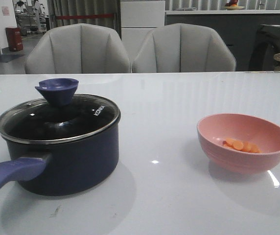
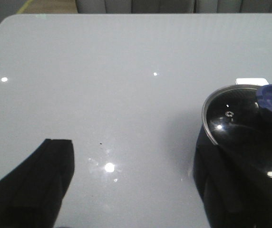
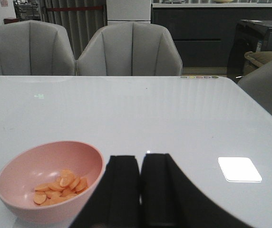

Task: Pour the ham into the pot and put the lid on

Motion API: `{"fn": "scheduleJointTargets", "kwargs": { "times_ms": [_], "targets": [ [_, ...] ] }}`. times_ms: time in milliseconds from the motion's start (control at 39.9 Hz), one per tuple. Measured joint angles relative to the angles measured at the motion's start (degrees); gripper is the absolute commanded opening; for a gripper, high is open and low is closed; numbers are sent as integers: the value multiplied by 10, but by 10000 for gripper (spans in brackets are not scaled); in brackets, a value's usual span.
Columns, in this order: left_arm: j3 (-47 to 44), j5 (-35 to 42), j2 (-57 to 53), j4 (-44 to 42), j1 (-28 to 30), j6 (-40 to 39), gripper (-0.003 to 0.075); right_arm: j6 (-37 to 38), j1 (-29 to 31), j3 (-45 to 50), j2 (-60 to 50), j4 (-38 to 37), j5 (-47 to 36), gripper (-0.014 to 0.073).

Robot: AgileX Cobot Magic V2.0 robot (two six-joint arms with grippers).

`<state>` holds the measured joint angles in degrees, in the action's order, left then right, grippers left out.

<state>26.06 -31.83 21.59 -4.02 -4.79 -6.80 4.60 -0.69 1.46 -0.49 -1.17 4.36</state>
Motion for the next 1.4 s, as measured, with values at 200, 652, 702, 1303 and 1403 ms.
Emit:
{"fn": "scheduleJointTargets", "kwargs": {
  "times_ms": [200, 652, 702, 1303, 1403],
  "targets": [
    [106, -86, 107, 22, -25, 0, 580, 0, 0, 0, 0, 0, 0, 152],
    [318, -223, 391, 68, -44, 0, 577, 0, 0, 0, 0, 0, 0, 152],
    [332, -227, 411, 73, -58, -4, 577, 0, 0, 0, 0, 0, 0, 152],
    [519, -261, 683, 40, -240, -147, 578, 0, 0, 0, 0, 0, 0, 152],
    [546, -287, 716, 40, -240, -157, 577, 0, 0, 0, 0, 0, 0, 152]
  ]
}}
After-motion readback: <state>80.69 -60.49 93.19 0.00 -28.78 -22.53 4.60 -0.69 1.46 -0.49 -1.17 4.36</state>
